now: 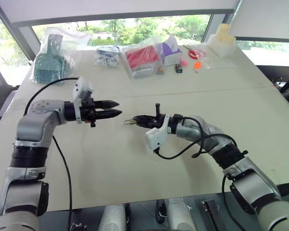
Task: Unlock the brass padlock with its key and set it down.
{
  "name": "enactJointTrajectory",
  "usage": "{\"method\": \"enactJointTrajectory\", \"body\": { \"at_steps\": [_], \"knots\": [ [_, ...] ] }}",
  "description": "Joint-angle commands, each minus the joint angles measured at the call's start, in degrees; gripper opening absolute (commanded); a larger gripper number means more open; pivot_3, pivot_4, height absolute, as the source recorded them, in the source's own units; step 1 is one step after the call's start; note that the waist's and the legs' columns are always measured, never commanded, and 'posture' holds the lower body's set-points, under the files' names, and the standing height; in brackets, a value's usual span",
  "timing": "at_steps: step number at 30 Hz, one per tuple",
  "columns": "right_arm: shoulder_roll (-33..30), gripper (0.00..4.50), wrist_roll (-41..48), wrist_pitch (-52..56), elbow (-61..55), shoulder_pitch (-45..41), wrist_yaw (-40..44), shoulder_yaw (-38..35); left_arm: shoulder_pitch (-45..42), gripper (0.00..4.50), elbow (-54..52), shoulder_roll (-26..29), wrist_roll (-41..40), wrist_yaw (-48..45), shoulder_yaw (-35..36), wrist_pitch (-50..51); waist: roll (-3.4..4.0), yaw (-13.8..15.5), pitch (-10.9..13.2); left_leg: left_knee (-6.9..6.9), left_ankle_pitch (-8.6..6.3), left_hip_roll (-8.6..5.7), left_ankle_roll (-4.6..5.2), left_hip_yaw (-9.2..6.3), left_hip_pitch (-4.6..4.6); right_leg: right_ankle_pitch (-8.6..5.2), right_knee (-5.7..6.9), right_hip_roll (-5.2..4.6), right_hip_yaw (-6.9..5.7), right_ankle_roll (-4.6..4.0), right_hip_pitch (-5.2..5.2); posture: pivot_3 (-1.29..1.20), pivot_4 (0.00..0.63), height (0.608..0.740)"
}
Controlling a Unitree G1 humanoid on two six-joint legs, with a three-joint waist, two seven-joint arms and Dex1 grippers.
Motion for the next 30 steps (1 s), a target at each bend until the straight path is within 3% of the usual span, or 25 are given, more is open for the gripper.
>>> {"method": "enactJointTrajectory", "body": {
  "at_steps": [1, 2, 19, 30],
  "knots": [
    [0.01, 0.00, 2.15, -0.09, -1.17, -0.24, -0.04, -1.72, 0.86, 0.20, -3.47, -0.12, -0.80, 0.21, -0.77, -0.63, 0.00, 0.00, 0.00, 0.00, 0.07, 0.00, -0.13, 0.00, 0.00, 0.00, 0.00, 0.00, 0.00, 0.00, 0.00, 0.00, 0.150, 0.740],
    [0.00, 0.00, 2.30, -0.03, -1.32, -0.29, 0.08, -1.70, 1.13, 0.05, -3.48, -0.31, -0.72, 0.30, -1.02, -0.76, 0.00, 0.00, 0.00, 0.00, 0.09, 0.00, -0.16, 0.00, 0.00, 0.00, 0.00, 0.00, 0.00, 0.00, 0.00, 0.00, 0.150, 0.740],
    [-0.18, 0.00, 3.67, 0.54, -2.96, -0.27, 1.53, -1.96, 1.94, 0.05, 6.36, -4.13, 7.29, 0.85, -8.35, -11.54, 0.00, 0.02, 0.00, 0.00, -0.03, -0.01, 0.06, 0.02, 0.01, 0.00, 0.00, 0.01, 0.00, 0.00, 0.00, 0.00, 0.150, 0.740],
    [-0.19, 0.00, 4.60, 1.11, -4.41, 0.17, 1.87, -2.02, 0.11, 0.05, 13.36, -6.60, 8.81, 4.44, -6.43, -15.52, 0.00, 0.06, 0.00, 0.00, -0.05, 0.00, 0.08, 0.04, 0.01, 0.00, 0.00, 0.00, -0.01, 0.00, 0.00, 0.00, 0.150, 0.740]
  ]
}}
